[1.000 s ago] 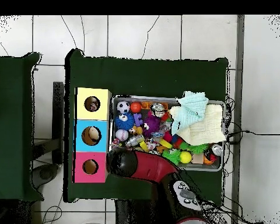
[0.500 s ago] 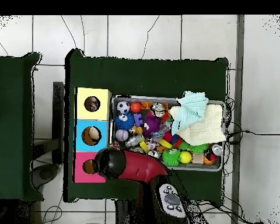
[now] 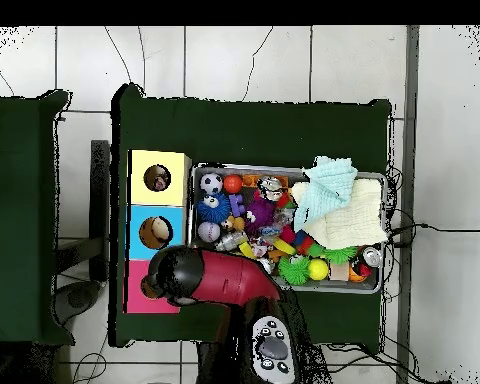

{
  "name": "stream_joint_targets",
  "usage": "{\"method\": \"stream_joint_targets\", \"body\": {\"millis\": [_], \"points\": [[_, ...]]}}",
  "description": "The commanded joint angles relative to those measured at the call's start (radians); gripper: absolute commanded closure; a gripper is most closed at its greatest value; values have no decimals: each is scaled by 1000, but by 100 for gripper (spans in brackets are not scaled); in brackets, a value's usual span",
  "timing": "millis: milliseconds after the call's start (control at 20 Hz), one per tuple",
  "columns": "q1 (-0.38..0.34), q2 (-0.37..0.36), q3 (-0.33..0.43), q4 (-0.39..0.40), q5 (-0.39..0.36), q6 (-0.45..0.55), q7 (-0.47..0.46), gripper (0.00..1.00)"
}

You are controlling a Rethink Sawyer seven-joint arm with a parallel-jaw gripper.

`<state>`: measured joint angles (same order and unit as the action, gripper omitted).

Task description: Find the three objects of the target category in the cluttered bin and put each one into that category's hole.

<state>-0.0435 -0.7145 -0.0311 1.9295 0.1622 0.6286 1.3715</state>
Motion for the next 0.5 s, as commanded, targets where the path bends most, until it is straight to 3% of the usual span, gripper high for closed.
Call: {"method": "stream_joint_targets", "body": {"millis": [50, 500], "points": [[40, -15, -10, -159, 56, 191, 325, 100], [55, 2, -46, -305, -30, 299, 309, 100]]}}
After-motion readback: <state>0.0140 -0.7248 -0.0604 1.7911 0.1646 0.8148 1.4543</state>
